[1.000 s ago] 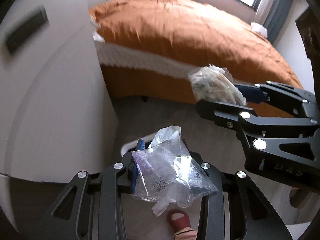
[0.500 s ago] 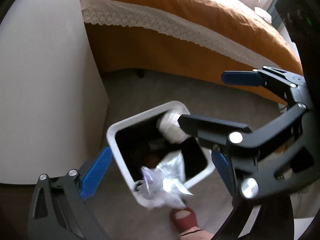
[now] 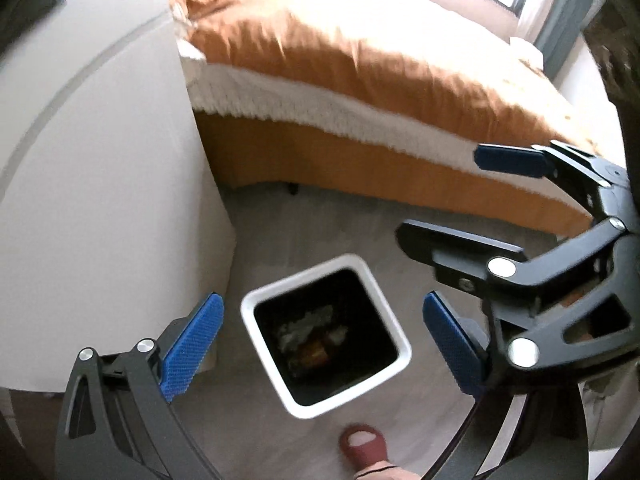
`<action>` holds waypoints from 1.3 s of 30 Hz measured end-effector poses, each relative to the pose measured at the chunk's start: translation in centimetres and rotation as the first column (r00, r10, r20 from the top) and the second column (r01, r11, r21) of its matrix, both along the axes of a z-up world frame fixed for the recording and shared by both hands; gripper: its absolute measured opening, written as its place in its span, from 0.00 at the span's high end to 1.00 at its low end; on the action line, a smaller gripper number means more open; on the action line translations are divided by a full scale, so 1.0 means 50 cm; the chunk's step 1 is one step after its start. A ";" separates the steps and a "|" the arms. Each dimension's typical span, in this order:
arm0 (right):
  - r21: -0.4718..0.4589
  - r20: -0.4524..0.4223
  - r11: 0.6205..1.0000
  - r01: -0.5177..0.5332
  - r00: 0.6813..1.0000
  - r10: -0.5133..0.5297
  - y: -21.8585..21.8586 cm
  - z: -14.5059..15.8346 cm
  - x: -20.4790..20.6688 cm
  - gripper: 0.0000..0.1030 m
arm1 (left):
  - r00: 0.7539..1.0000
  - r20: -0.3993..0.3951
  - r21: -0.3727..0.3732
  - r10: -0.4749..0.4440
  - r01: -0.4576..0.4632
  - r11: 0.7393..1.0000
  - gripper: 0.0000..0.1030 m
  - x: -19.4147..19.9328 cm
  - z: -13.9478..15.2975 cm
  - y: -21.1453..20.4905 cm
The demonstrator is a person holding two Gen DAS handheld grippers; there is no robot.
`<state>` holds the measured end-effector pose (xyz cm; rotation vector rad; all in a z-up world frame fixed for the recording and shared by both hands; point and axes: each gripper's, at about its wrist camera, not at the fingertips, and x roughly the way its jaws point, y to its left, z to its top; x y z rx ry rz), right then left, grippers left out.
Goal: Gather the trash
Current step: 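Move both open tools back toward the trash pile on the desk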
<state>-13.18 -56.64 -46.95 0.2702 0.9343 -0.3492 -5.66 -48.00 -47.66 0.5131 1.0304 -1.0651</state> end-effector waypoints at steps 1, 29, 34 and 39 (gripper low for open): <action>-0.008 0.007 1.000 0.003 1.000 -0.003 0.002 0.018 -0.004 0.04 | 1.000 0.003 -0.015 0.002 -0.002 1.000 0.05 -0.001 0.029 0.001; -0.230 0.440 0.966 -0.117 0.873 0.211 0.249 0.657 0.034 0.04 | 0.851 0.312 -0.364 0.422 -0.304 0.881 0.05 0.044 0.715 0.382; -0.240 0.470 0.945 -0.222 0.825 0.313 0.343 0.696 0.100 0.04 | 0.772 0.333 -0.374 0.541 -0.419 0.828 0.05 0.075 0.753 0.511; -0.253 0.479 0.911 -0.324 0.777 0.410 0.440 0.716 0.161 0.04 | 0.692 0.341 -0.379 0.636 -0.518 0.767 0.05 0.113 0.776 0.631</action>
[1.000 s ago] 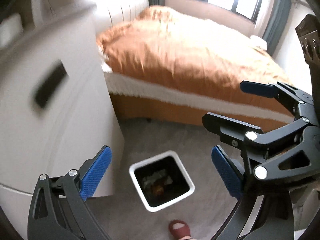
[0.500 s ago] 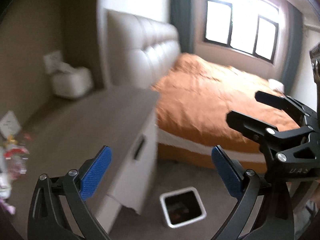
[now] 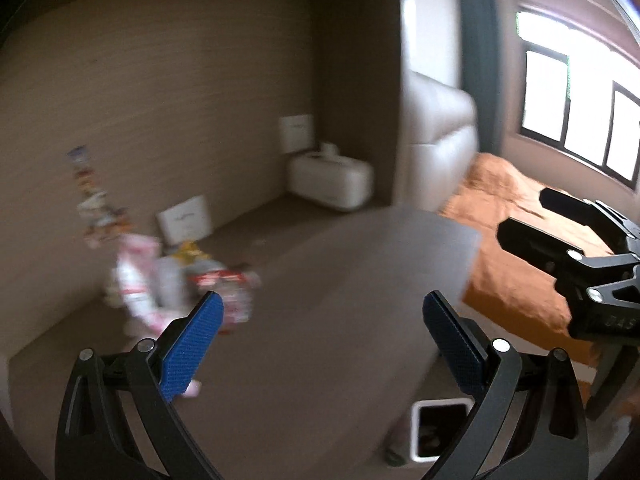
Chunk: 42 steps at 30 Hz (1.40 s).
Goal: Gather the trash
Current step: 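Move both open tools back toward the trash pile on the desk, then grasp the pink wrapper with the left tool while the right tool grasps the red snack bag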
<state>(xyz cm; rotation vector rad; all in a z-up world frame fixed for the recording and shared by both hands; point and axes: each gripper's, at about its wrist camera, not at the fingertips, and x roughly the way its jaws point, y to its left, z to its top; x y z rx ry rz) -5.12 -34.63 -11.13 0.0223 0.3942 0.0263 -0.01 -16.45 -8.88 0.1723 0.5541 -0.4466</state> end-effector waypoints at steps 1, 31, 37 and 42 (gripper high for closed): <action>-0.003 0.002 1.000 -0.019 1.000 0.019 0.022 0.003 0.011 0.04 | 0.999 0.010 0.007 0.034 -0.034 0.999 0.05 0.011 0.005 0.031; 0.041 -0.262 0.999 -0.026 0.964 0.035 0.336 -0.173 0.367 0.04 | 0.993 -0.115 0.017 0.026 -0.024 1.000 0.12 0.378 -0.086 0.311; 0.033 -0.333 0.999 -0.007 0.943 0.018 0.341 -0.199 0.417 0.13 | 0.983 -0.179 0.025 -0.032 0.037 0.999 0.30 0.417 -0.121 0.302; 0.052 -0.401 0.999 -0.012 0.916 0.031 0.341 -0.222 0.446 0.36 | 0.973 -0.221 0.013 -0.063 0.068 0.998 0.36 0.434 -0.137 0.299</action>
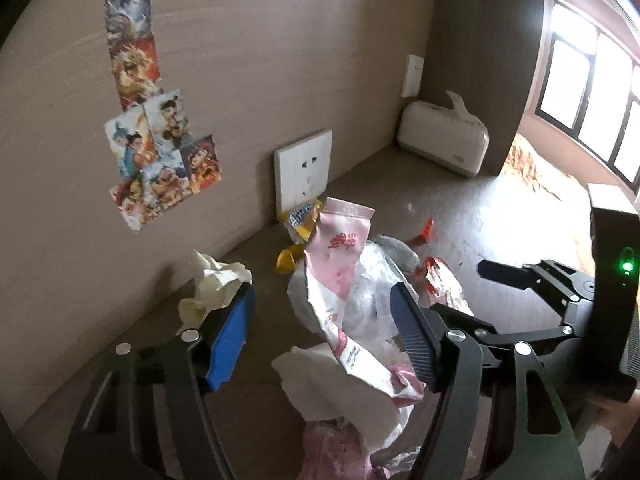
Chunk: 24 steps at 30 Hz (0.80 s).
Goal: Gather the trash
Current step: 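Grasp the pink wrapper with the left tool while the right tool grasps the red snack bag, then carry the pink wrapper and red snack bag with both tools over the white bin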
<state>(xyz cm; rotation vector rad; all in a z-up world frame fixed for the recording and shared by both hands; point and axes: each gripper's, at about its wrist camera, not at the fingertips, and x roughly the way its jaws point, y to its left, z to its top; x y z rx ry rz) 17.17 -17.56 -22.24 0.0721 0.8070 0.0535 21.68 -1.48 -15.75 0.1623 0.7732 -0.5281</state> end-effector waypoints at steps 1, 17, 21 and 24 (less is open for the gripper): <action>0.006 -0.011 1.000 -0.001 1.000 0.001 0.000 -0.005 0.004 0.38 | 1.000 -0.008 -0.001 -0.007 0.007 1.000 0.43 0.002 -0.003 -0.001; 0.024 0.080 0.999 -0.022 0.997 0.020 -0.005 0.071 -0.045 0.88 | 0.999 -0.005 -0.035 -0.032 0.032 0.999 0.94 -0.032 0.051 -0.008; 0.028 0.138 0.999 -0.020 0.990 0.016 -0.024 0.130 -0.083 0.88 | 1.000 0.016 -0.092 -0.023 0.024 0.995 0.94 -0.053 0.102 -0.001; 0.034 0.176 0.999 -0.009 0.984 0.003 -0.043 0.167 -0.113 0.88 | 0.998 0.061 -0.101 -0.023 0.029 0.994 0.94 -0.085 0.145 -0.008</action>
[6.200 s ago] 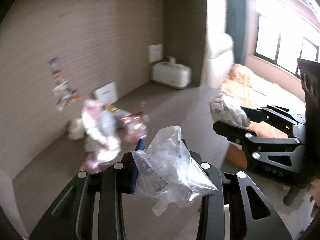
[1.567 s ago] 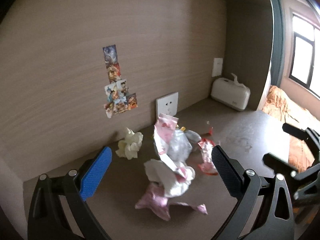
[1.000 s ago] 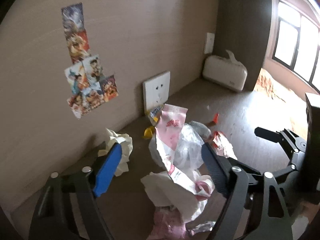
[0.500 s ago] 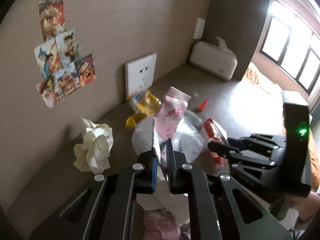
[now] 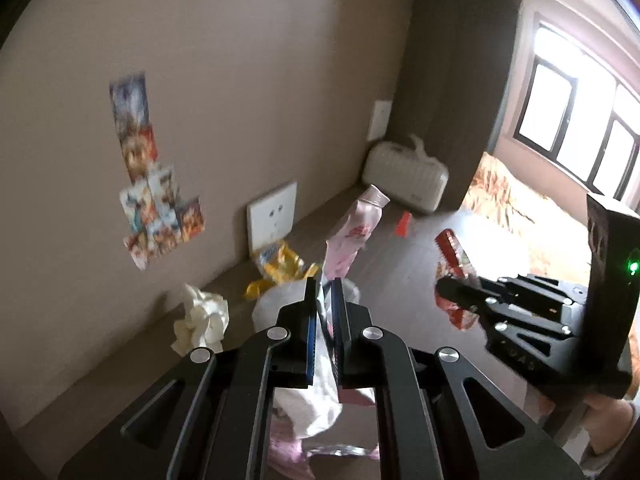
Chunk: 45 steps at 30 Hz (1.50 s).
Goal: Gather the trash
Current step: 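Carry the pink wrapper and red snack bag with both tools over the white bin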
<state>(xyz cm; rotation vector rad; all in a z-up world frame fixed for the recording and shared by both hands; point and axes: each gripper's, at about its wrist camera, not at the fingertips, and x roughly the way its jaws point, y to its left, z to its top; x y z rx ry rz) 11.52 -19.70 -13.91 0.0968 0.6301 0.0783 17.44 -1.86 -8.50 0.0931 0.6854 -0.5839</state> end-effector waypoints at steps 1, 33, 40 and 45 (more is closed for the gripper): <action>-0.001 0.011 1.000 0.004 1.000 -0.004 -0.006 0.011 -0.011 0.88 | 1.000 0.008 -0.003 -0.004 0.004 1.000 0.94 -0.008 0.009 -0.004; -0.006 -0.018 0.914 0.405 0.914 -0.405 -0.447 0.030 -0.541 0.88 | 0.870 -0.063 0.038 -0.488 0.491 0.870 0.94 -0.418 -0.025 -0.610; 0.035 -0.084 0.898 0.438 0.897 -0.434 -0.513 -0.066 -0.580 0.88 | 0.839 -0.133 0.048 -0.528 0.537 0.842 0.93 -0.461 -0.123 -0.701; 0.069 -0.158 0.896 0.438 0.892 -0.424 -0.552 -0.183 -0.579 0.88 | 0.821 -0.189 0.078 -0.539 0.560 0.825 0.93 -0.474 -0.237 -0.758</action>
